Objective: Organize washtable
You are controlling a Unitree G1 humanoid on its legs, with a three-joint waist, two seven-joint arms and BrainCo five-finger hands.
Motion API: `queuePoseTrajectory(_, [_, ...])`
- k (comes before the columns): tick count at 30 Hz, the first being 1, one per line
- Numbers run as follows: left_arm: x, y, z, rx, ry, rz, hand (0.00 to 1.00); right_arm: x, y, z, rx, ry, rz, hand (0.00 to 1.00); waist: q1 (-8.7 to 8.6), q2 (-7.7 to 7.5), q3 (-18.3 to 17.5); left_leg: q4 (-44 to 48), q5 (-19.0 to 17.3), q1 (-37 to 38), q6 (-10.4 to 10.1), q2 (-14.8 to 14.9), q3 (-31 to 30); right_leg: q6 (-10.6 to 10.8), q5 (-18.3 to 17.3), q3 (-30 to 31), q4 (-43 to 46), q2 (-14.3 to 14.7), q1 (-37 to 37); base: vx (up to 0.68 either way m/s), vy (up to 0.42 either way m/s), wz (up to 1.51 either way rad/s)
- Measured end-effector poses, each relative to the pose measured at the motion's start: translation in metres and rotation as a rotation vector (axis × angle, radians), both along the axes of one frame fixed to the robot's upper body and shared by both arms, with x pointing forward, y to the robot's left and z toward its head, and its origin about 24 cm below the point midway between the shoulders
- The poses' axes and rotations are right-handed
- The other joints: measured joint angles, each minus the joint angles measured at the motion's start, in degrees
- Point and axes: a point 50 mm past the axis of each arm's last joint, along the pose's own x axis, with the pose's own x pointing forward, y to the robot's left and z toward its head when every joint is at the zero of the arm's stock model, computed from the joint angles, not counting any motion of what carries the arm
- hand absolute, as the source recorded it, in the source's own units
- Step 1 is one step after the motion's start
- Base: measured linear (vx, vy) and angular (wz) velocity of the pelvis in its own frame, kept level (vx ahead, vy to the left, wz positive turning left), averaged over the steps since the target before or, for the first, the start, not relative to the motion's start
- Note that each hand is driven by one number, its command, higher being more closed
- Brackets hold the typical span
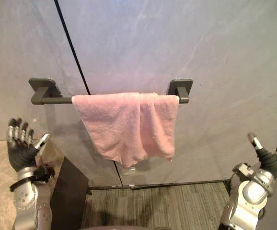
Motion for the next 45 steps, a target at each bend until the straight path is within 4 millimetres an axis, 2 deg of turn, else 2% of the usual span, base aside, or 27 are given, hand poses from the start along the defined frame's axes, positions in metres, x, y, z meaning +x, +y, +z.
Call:
queuePoseTrajectory(1, [-0.001, 0.001, 0.005, 0.008, -0.023, 0.006, 0.0, 0.0, 0.001, 0.005, -0.013, -0.024, 0.003, 0.0, -0.15, 0.05, 0.0, 0.0, 0.0, 0.1, 0.0, 0.0, -0.1, 0.0, 0.0, 0.0, 0.0, 0.0, 0.2, -0.07, -0.015, 0.05])
queuePoseTrajectory(4, [-0.012, 0.004, 0.033, 0.071, -0.164, 0.055, 0.0, -0.002, 0.01, 0.039, -0.119, -0.173, 0.02, 0.0, -0.68, 0.43, -0.2, 0.4, -0.3, 0.5, 0.2, -0.1, -0.4, 0.0, 0.0, 0.0, 0.1, -0.1, 0.4, -0.07, -0.007, 0.01])
queuePoseTrajectory(8, [-0.019, 0.001, 0.048, 0.104, -0.248, 0.06, 0.0, -0.008, 0.019, 0.061, -0.207, -0.266, 0.053, 0.0, -0.67, 0.5, -0.2, 0.7, -0.3, 0.7, 0.3, -0.2, -0.4, 0.0, 0.0, 0.1, 0.5, -0.2, 0.4, -0.07, -0.007, -0.02])
queuePoseTrajectory(12, [-0.026, -0.008, 0.067, 0.158, -0.345, 0.005, 0.0, -0.006, 0.044, 0.084, -0.305, -0.377, 0.216, 0.0, -0.9, 0.6, -0.3, 0.8, -0.3, 0.9, 0.3, -0.2, -0.2, 0.0, 0.0, 0.2, 0.6, -0.1, 0.4, -0.04, -0.009, -0.04])
queuePoseTrajectory(15, [-0.022, -0.027, 0.082, 0.148, -0.454, -0.166, 0.0, 0.004, 0.07, 0.097, -0.332, -0.478, 0.432, 0.0, -0.85, 0.67, -0.4, 0.9, -0.3, 0.9, 0.3, -0.2, -0.1, 0.0, 0.1, 0.3, 0.7, -0.1, 0.4, -0.04, -0.012, -0.02])
queuePoseTrajectory(16, [-0.018, -0.039, 0.086, 0.136, -0.495, -0.278, 0.0, 0.012, 0.085, 0.1, -0.332, -0.512, 0.553, 0.0, -0.82, 0.67, -0.6, 0.9, -0.3, 0.9, 0.3, -0.2, -0.1, 0.0, 0.1, 0.3, 0.7, -0.1, 0.4, -0.03, -0.01, 0.0])
queuePoseTrajectory(18, [-0.015, -0.052, 0.087, 0.121, -0.515, -0.397, 0.0, 0.018, 0.102, 0.102, -0.333, -0.532, 0.679, 0.0, -0.8, 0.79, -0.9, 0.9, -0.3, 0.9, 0.3, -0.2, -0.1, 0.0, 0.1, 0.3, 0.7, -0.1, 0.4, 0.0, 0.0, 0.0])
queuePoseTrajectory(21, [-0.009, -0.079, 0.086, 0.044, -0.546, -0.611, 0.0, 0.026, 0.132, 0.101, -0.315, -0.56, 0.897, 0.0, -0.64, 0.85, -1.2, 0.9, -0.3, 1.0, 0.3, -0.2, -0.1, 0.0, 0.1, 0.4, 0.7, -0.1, 0.5, 0.0, 0.0, 0.0])
queuePoseTrajectory(23, [-0.006, -0.103, 0.079, -0.013, -0.525, -0.823, 0.0, 0.029, 0.155, 0.1, -0.301, -0.573, 1.069, 0.0, -0.65, 0.86, -1.2, 0.9, -0.3, 1.3, 0.3, -0.2, -0.1, 0.0, 0.1, 0.5, 0.6, -0.1, 0.9, 0.0, 0.0, 0.0])
queuePoseTrajectory(28, [0.001, -0.13, 0.057, -0.063, -0.397, -1.101, 0.0, 0.029, 0.179, 0.097, -0.312, -0.562, 1.26, 0.0, -0.68, 0.91, -1.3, 0.8, -0.3, 1.9, 0.3, -0.2, 0.1, 0.0, 0.2, 0.8, 0.5, 0.0, 1.4, -0.05, -0.011, -0.02])
queuePoseTrajectory(33, [0.001, -0.144, 0.042, -0.05, -0.306, -1.24, 0.0, 0.029, 0.189, 0.093, -0.365, -0.506, 1.353, 0.0, -0.76, 0.91, -1.3, 0.9, -0.3, 2.0, 0.3, -0.2, 0.5, 0.0, 0.5, 1.3, 0.2, 0.0, 1.4, -0.04, -0.009, -0.05])
queuePoseTrajectory(37, [0.005, -0.153, 0.022, -0.066, -0.201, -1.297, 0.0, 0.029, 0.199, 0.085, -0.436, -0.417, 1.406, 0.0, -0.76, 0.92, -1.3, 0.9, -0.3, 2.0, 0.3, -0.1, 0.8, -0.1, 0.8, 1.3, -0.2, 0.2, 1.4, -0.02, -0.01, -0.04])
queuePoseTrajectory(45, [0.009, -0.159, -0.005, 0.01, -0.037, -1.332, 0.0, 0.044, 0.208, 0.041, -0.473, -0.13, 1.463, 0.0, -0.83, 0.8, -1.3, 0.9, -0.3, 2.0, 0.3, -0.1, 0.8, -0.1, 0.9, 1.3, -0.3, 0.2, 1.4, 0.0, 0.0, 0.0])
